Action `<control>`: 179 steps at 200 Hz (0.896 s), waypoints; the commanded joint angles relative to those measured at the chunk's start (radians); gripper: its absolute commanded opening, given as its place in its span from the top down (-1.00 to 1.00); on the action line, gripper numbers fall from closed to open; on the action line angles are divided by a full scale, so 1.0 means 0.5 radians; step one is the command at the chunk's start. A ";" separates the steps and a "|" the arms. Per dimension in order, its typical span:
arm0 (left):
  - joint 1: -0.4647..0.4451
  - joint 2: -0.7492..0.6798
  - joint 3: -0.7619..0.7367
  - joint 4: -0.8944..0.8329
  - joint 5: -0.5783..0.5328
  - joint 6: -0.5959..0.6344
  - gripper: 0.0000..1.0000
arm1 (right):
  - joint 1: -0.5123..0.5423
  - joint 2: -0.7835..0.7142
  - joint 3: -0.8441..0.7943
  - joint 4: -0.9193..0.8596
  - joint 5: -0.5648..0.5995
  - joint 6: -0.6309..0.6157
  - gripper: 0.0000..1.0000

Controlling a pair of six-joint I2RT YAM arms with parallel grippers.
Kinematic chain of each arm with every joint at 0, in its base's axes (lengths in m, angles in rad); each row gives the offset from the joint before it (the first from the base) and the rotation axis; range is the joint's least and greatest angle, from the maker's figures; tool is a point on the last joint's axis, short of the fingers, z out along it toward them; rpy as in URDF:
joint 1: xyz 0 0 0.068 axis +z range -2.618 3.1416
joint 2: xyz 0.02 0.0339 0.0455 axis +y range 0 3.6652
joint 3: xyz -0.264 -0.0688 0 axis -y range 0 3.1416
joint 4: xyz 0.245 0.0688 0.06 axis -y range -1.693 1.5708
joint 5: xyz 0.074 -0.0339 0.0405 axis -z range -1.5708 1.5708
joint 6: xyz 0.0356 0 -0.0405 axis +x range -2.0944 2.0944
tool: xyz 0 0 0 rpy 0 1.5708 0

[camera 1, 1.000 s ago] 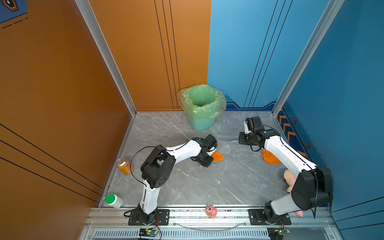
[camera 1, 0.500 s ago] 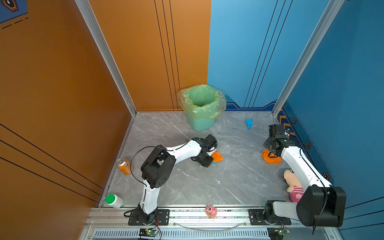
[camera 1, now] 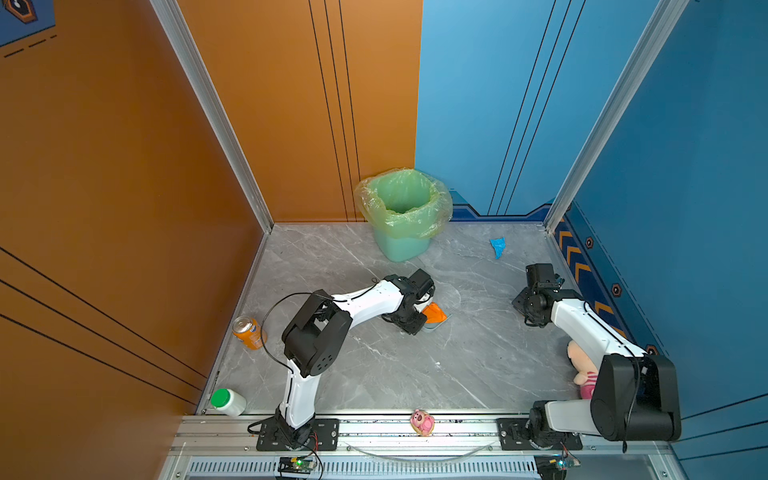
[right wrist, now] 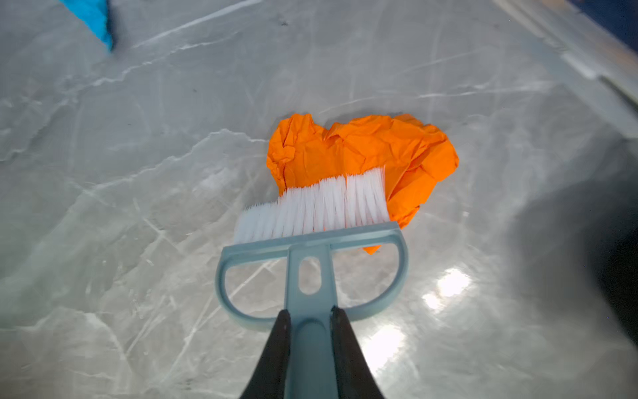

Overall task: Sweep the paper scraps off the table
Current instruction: 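Move the brush behind the crumpled orange scrap with the right gripper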

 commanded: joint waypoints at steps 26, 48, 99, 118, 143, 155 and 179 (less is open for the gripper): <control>-0.022 0.025 0.022 -0.034 -0.052 0.001 1.00 | 0.227 0.284 0.216 0.168 -0.360 0.106 1.00; -0.022 0.016 0.009 -0.034 -0.067 -0.005 1.00 | 0.285 0.347 0.312 0.165 -0.390 0.081 1.00; -0.018 -0.017 -0.002 -0.030 -0.092 0.003 1.00 | 0.296 0.349 0.516 0.037 -0.344 -0.188 1.00; -0.013 -0.030 0.003 -0.031 -0.090 0.006 1.00 | 0.291 0.344 0.620 -0.078 -0.309 -0.334 1.00; -0.006 -0.045 0.009 -0.031 -0.078 0.007 1.00 | 0.280 0.290 0.683 -0.124 -0.264 -0.421 1.00; -0.003 -0.045 0.018 -0.031 -0.079 0.008 1.00 | 0.268 0.257 0.693 -0.118 -0.260 -0.432 1.00; -0.002 -0.027 0.028 -0.028 -0.073 0.007 1.00 | 0.259 0.215 0.704 -0.117 -0.237 -0.456 1.00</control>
